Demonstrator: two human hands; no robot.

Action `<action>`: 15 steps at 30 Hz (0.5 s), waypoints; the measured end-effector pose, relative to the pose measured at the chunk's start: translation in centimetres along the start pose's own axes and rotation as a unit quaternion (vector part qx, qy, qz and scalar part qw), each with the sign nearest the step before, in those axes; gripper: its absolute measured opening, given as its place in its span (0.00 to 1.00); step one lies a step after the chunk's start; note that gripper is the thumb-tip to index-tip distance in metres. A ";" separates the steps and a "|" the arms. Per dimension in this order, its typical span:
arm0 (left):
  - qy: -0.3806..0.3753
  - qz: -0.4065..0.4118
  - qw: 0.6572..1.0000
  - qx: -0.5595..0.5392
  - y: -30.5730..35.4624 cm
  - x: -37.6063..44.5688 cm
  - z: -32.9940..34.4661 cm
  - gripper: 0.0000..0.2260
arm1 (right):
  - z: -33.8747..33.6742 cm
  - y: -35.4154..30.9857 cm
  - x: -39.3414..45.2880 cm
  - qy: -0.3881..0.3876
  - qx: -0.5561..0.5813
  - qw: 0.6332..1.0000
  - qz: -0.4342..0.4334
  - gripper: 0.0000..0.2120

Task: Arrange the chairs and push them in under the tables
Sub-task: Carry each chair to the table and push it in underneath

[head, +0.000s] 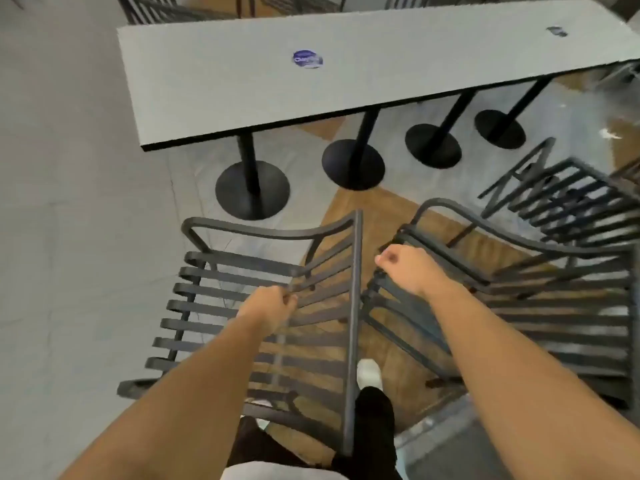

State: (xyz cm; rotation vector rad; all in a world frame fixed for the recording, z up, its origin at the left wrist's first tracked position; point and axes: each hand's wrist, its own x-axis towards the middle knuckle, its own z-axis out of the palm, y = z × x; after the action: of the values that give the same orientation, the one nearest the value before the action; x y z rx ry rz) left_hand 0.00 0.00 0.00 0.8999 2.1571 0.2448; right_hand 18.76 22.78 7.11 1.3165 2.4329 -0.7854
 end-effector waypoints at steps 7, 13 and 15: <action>0.108 -0.147 0.964 -0.196 4.1 -3.0 6.4 0.18 | 2.2 1.1 6.3 -0.137 0.016 0.989 -0.046 0.25; 0.137 -0.172 0.884 -0.413 10.4 -6.9 11.2 0.18 | 3.7 1.5 7.4 -0.154 -0.008 0.986 -0.058 0.28; 0.119 -0.150 0.853 -0.486 11.8 -7.5 13.0 0.16 | 4.3 1.2 7.8 -0.153 -0.002 0.987 -0.041 0.29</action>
State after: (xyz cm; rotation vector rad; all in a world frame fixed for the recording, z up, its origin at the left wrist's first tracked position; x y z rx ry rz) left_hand 19.01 2.17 0.66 -0.0603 1.9469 1.2008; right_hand 15.38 26.19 -0.46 1.0140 2.2521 -0.9263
